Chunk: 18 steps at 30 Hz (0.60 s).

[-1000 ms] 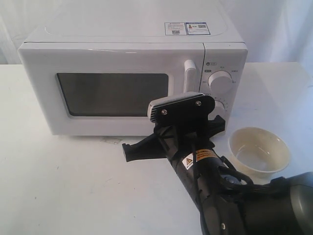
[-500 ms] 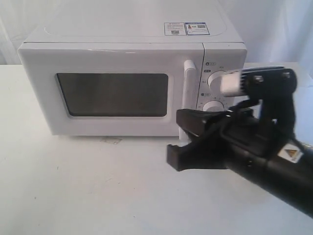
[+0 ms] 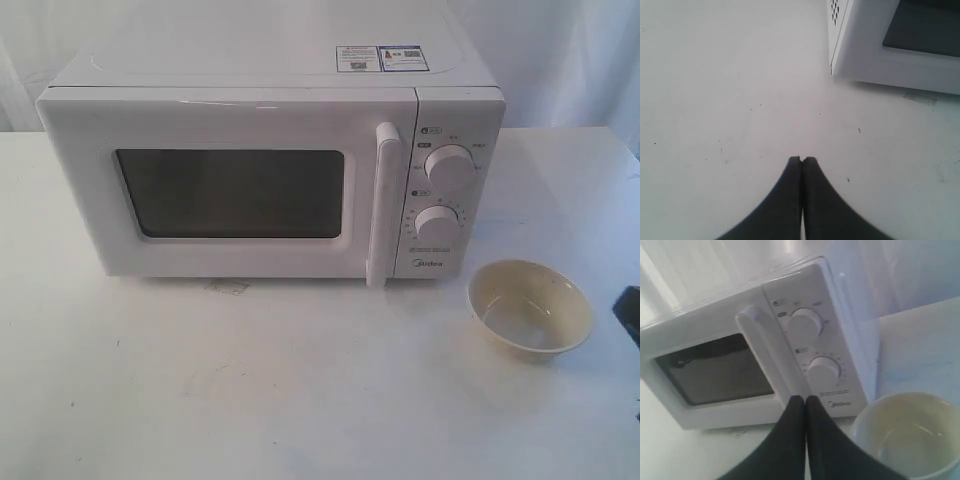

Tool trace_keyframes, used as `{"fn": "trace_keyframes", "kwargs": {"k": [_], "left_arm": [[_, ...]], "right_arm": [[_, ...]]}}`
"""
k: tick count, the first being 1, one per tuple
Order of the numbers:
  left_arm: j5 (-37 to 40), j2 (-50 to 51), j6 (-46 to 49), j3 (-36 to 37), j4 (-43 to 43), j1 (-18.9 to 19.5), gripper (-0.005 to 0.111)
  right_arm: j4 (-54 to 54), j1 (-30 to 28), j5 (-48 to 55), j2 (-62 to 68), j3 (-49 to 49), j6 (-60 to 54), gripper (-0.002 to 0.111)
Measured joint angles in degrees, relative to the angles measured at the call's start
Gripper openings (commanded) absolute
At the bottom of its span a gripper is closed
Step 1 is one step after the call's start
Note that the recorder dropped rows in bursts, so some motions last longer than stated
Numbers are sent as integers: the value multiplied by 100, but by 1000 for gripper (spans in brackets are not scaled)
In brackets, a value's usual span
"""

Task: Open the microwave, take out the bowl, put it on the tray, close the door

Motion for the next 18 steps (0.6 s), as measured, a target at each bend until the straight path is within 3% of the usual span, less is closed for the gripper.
{"fn": "trace_keyframes", "kwargs": {"k": [9, 18], "left_arm": [[0, 0, 0, 0, 0, 0, 0], [0, 0, 0, 0, 0, 0, 0]], "right_arm": [[0, -1149, 231, -1207, 272, -256, 0], [0, -1349, 649, -1311, 272, -405, 0]]}}
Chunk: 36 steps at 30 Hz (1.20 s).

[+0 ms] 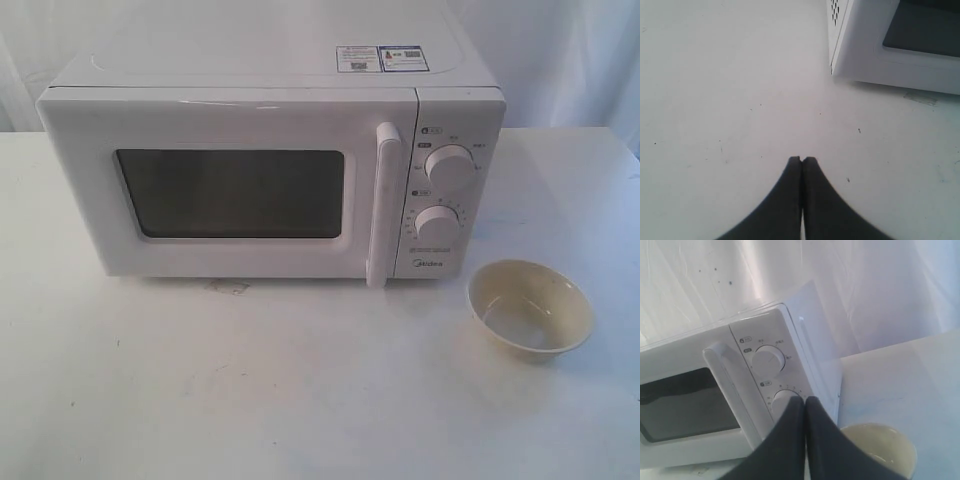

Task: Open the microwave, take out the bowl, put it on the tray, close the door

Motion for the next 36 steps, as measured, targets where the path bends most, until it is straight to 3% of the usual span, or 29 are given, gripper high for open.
{"fn": "trace_keyframes", "kwargs": {"k": [11, 14, 20, 24, 36], "left_arm": [[0, 0, 0, 0, 0, 0, 0], [0, 0, 0, 0, 0, 0, 0], [0, 0, 0, 0, 0, 0, 0], [0, 0, 0, 0, 0, 0, 0], [0, 0, 0, 0, 0, 0, 0]], "right_arm": [[-162, 0, 192, -337, 0, 22, 0], [-1079, 0, 192, -372, 0, 234, 0], [-3702, 0, 981, -372, 0, 2005, 0], [-4787, 0, 1530, -372, 0, 2752, 0], [-5291, 0, 2189, -372, 0, 3060, 0]]}}
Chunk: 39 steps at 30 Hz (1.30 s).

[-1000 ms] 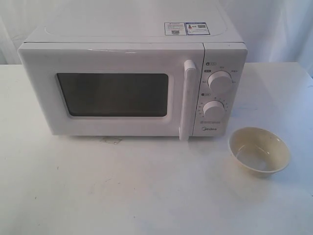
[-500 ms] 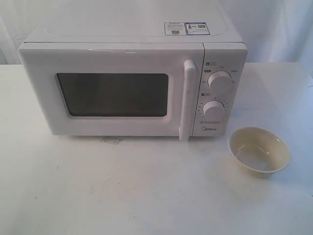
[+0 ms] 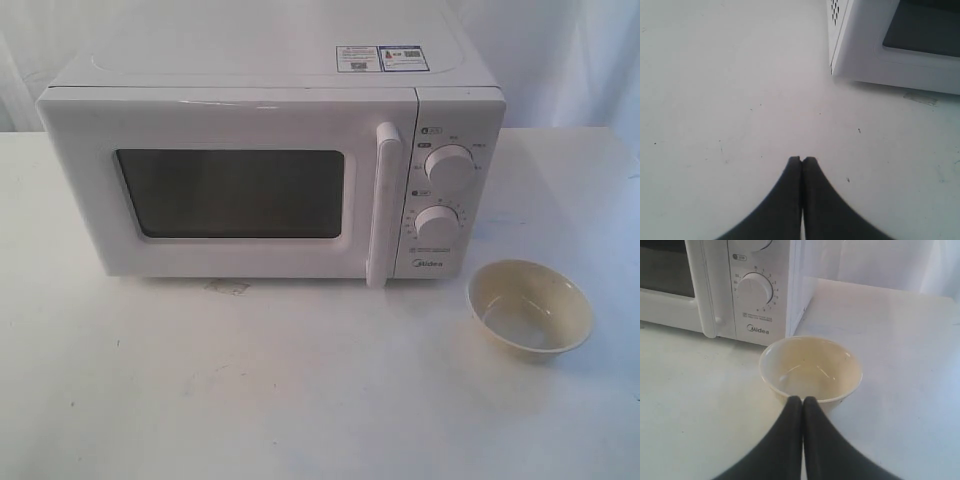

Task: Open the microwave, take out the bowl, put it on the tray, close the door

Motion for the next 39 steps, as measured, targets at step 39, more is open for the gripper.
{"fn": "trace_keyframes", "kwargs": {"k": [39], "left_arm": [[0, 0, 0, 0, 0, 0, 0]], "right_arm": [[403, -266, 46, 0, 0, 258, 0]]}}
